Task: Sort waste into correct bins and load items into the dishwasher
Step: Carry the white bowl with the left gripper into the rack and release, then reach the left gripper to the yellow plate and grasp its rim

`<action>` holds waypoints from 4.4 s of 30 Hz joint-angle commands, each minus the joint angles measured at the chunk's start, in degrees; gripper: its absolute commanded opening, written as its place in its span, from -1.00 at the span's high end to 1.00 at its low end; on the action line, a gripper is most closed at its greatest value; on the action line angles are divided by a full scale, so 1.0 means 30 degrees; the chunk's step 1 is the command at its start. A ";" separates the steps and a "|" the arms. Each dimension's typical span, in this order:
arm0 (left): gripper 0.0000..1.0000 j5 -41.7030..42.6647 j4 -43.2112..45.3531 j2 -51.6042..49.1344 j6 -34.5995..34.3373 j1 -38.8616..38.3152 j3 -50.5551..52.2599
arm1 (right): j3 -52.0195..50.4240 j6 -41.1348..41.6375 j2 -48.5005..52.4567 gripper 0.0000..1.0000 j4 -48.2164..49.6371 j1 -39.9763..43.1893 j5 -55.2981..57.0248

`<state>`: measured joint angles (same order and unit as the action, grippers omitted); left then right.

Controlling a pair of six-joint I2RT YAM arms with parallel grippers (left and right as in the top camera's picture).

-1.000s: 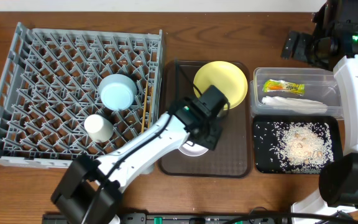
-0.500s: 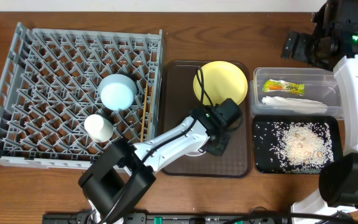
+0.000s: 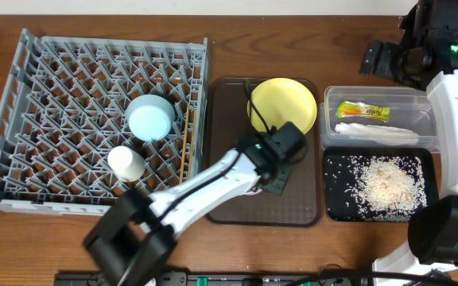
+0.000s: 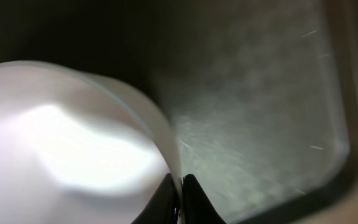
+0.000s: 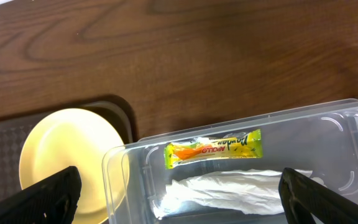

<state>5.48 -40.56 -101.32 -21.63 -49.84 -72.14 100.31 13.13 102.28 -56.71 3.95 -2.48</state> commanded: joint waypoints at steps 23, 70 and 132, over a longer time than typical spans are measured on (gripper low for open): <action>0.85 2.5143 -0.4954 0.7322 0.6353 2.0240 0.1472 | 0.0051 -0.0182 -0.0219 -0.99 -0.0022 0.0000 0.0313; -0.25 1.3347 -0.4809 0.3920 0.5690 2.3270 0.1158 | 0.0051 -0.0182 -0.0219 -0.99 -0.0022 0.0000 0.0321; -0.22 -0.1698 1.0338 -0.2943 0.0597 0.6834 -0.0780 | 0.0051 -0.0182 -0.0219 -0.98 -0.0022 0.0000 0.0321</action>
<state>1.61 -11.29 -107.70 -19.53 -29.15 -74.50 100.31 13.13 102.28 -56.73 3.95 -2.04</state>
